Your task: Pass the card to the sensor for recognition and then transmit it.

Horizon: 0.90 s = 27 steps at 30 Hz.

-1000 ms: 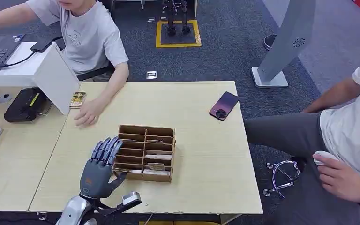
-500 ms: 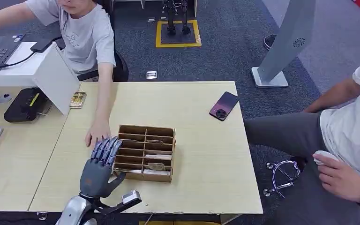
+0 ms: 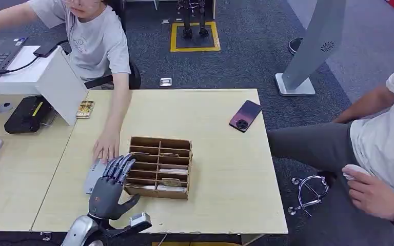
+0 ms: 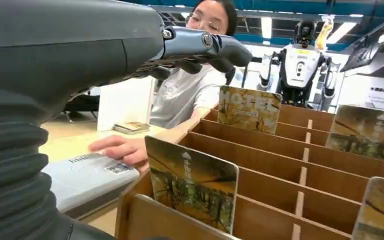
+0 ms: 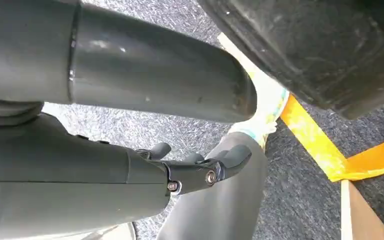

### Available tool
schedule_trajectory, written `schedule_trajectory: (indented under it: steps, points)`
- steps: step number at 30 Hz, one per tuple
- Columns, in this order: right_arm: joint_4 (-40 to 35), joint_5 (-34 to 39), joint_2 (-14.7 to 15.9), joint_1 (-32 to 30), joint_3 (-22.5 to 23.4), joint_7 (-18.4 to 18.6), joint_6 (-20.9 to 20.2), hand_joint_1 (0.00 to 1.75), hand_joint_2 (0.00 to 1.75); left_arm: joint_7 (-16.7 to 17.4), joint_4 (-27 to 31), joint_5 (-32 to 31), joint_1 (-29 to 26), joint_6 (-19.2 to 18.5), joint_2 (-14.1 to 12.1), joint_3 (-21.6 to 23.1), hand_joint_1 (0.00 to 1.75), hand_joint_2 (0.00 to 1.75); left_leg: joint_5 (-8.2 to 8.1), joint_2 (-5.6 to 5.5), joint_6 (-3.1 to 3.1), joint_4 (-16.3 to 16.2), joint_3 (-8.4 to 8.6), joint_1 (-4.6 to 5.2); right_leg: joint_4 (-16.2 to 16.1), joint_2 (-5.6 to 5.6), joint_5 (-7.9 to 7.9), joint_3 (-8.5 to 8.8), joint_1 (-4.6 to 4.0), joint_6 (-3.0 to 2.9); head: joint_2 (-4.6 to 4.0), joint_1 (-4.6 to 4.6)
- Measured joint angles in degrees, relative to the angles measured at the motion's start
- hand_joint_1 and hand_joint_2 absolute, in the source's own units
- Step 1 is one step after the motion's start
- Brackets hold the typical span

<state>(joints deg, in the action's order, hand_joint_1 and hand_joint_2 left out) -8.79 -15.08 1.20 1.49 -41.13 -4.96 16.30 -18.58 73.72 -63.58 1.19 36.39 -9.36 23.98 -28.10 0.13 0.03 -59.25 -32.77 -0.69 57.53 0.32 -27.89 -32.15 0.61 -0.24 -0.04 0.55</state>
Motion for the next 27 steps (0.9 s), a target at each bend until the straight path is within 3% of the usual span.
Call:
schedule_trajectory:
  steps: [17,18,19,27]
  points:
    - [0.0,-0.2,-0.3,0.1,0.0,0.0,0.1,0.00,0.00,0.0,-0.7,0.9,0.1,-1.2,-0.7,1.7,0.00,1.75,0.00,0.00,0.00,0.0,0.00,0.00,0.0,0.00,0.00,0.00,0.00,0.00,0.00,0.00]
    - [0.0,-0.2,-0.3,0.1,0.0,0.0,0.1,0.00,0.00,0.0,-0.7,0.9,0.1,-1.3,-0.7,1.8,0.16,1.75,0.00,0.00,0.00,0.0,0.00,0.00,0.0,0.00,0.00,0.00,0.00,0.00,0.00,0.00]
    - [0.0,-0.2,-0.3,0.1,0.0,0.0,0.1,0.00,0.00,0.0,-0.7,0.9,0.1,-1.3,-0.7,1.8,1.75,1.75,0.00,0.00,0.00,0.0,0.00,0.00,0.0,-0.01,0.00,0.00,0.00,0.00,0.00,0.00]
    - [0.0,-0.3,-0.3,0.1,0.0,0.0,0.1,0.00,0.00,-0.5,-0.7,2.5,0.1,-1.9,-0.7,1.8,1.75,1.75,0.00,0.00,0.00,0.0,0.00,0.00,0.0,-0.01,0.00,0.00,0.00,0.00,0.00,0.00]
